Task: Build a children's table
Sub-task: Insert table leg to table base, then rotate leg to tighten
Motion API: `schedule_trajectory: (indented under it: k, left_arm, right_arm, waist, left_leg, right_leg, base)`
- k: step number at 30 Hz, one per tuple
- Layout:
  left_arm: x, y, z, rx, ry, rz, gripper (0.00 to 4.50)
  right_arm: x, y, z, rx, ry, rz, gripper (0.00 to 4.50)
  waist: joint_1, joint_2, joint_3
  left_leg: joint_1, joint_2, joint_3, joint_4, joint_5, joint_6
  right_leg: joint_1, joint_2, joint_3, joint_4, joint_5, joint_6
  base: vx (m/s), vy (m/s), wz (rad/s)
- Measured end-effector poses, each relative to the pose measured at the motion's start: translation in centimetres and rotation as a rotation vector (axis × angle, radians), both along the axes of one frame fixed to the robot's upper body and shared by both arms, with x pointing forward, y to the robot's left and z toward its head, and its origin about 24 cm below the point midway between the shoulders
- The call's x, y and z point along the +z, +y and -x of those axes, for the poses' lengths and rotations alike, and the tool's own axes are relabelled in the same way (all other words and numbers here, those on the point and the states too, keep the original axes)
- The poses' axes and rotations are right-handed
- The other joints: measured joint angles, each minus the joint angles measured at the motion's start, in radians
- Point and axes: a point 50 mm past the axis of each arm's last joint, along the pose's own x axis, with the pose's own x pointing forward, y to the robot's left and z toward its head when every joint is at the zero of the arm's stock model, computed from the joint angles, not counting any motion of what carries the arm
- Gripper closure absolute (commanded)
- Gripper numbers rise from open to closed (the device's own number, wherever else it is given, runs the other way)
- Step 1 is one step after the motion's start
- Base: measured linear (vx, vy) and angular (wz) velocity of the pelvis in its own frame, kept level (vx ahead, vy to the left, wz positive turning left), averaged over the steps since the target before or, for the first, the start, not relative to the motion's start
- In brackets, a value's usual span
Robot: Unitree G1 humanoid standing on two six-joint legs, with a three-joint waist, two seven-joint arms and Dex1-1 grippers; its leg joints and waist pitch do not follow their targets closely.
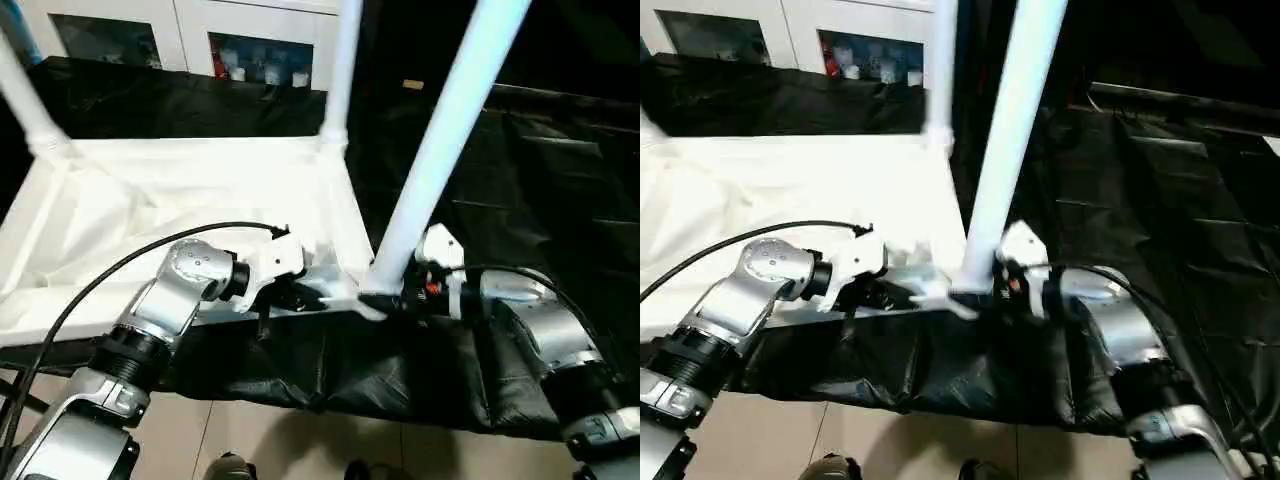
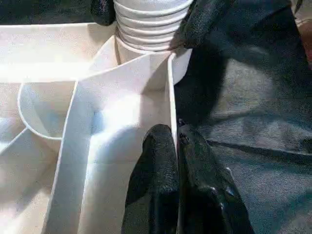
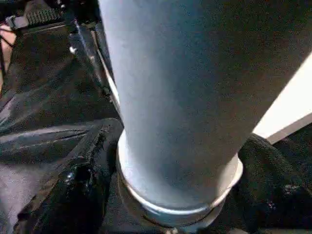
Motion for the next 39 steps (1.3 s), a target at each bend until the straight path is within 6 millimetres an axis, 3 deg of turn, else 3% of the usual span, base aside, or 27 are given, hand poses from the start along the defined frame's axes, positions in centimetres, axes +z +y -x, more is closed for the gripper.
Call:
schedule_trajectory:
  k: [4, 12, 21, 25, 28, 30, 33, 36, 39]
  left_arm:
    - [0.0, 0.1, 0.0, -0.011, -0.002, 0.001, 4.5]
    - [-0.3, 0.1, -0.1, -0.006, 0.019, 0.006, 4.5]
    - [-0.8, -2.1, -1.9, 0.238, -0.014, 0.021, 4.5]
    - [-1.0, -3.4, -2.7, 0.358, -0.028, 0.023, 4.5]
    - [-1.1, -4.1, -2.8, 0.394, -0.037, 0.035, 4.5]
    - [-1.1, -4.1, -2.8, 0.397, -0.039, 0.035, 4.5]
    - [-1.1, -4.2, -2.8, 0.393, -0.04, 0.036, 4.5]
    - [-1.0, -4.0, -2.7, 0.388, -0.042, 0.036, 4.5]
    - [-1.0, -3.8, -2.4, 0.348, -0.053, 0.045, 4.5]
  right_arm:
    - [0.1, 0.0, 0.0, 0.0, 0.009, 0.001, 1.68]
    - [-0.3, 0.3, 0.5, -0.028, 0.041, -0.029, 1.75]
    - [-1.7, 2.1, -2.1, -0.481, -0.001, -0.111, 1.76]
    - [-2.0, 4.1, -3.9, -0.731, -0.006, -0.144, 1.76]
    - [-2.0, 4.5, -4.3, -0.805, -0.026, -0.148, 1.76]
    - [-2.1, 4.6, -4.3, -0.809, -0.027, -0.156, 1.06]
    - [-2.0, 4.6, -4.3, -0.793, -0.019, -0.175, 1.0]
    - [-2.0, 4.4, -4.3, -0.766, -0.02, -0.178, 0.61]
    - [-1.9, 3.9, -4.0, -0.678, -0.04, -0.165, 0.61]
  waist:
    - [0.001, 0.002, -0.001]
    - [0.004, 0.005, -0.003]
    - [-0.027, 0.008, -0.005]
    - [-0.044, 0.008, -0.005]
    - [-0.045, 0.009, -0.005]
    - [-0.044, 0.009, -0.005]
    - [-0.043, 0.009, -0.006]
    - [-0.042, 0.009, -0.006]
    - [-0.04, 0.009, -0.005]
  left_leg:
    - [0.0, 0.0, 0.0, 0.0, 0.0, 0.0]
    - [0.001, 0.0, -0.001, 0.002, 0.0, 0.0]
    - [0.007, -0.001, -0.006, 0.005, 0.0, 0.0]
    - [0.014, -0.001, -0.006, 0.004, 0.0, 0.0]
    - [0.014, -0.002, -0.006, 0.003, 0.0, 0.0]
    - [0.014, -0.002, -0.006, 0.001, 0.0, 0.0]
    - [0.014, -0.002, -0.006, 0.0, 0.0, 0.0]
    - [0.014, -0.002, -0.006, 0.0, 0.0, 0.0]
    - [0.013, -0.002, -0.006, -0.002, 0.0, 0.0]
  right_leg:
    - [0.0, 0.0, 0.0, 0.0, 0.0, 0.0]
    - [0.002, 0.0, 0.0, 0.001, 0.0, 0.0]
    - [0.01, -0.001, 0.0, 0.0, -0.002, 0.005]
    - [0.015, -0.001, 0.0, -0.001, -0.003, 0.006]
    - [0.016, -0.002, 0.0, -0.002, -0.003, 0.006]
    - [0.015, -0.002, 0.0, -0.002, -0.003, 0.006]
    - [0.015, -0.001, 0.0, -0.002, -0.003, 0.006]
    - [0.015, -0.001, 0.0, -0.002, -0.003, 0.006]
    - [0.014, -0.001, -0.001, -0.003, -0.004, 0.007]
  base:
    - [0.0, 0.0, 0.0]
    - [0.0, 0.0, 0.0]
    - [0.0, 0.0, 0.0]
    - [0.0, 0.0, 0.0]
    - [0.0, 0.0, 0.0]
    - [0.0, 0.0, 0.0]
    - [0.0, 0.0, 0.0]
    - [0.0, 0.0, 0.0]
    - [0.0, 0.0, 0.0]
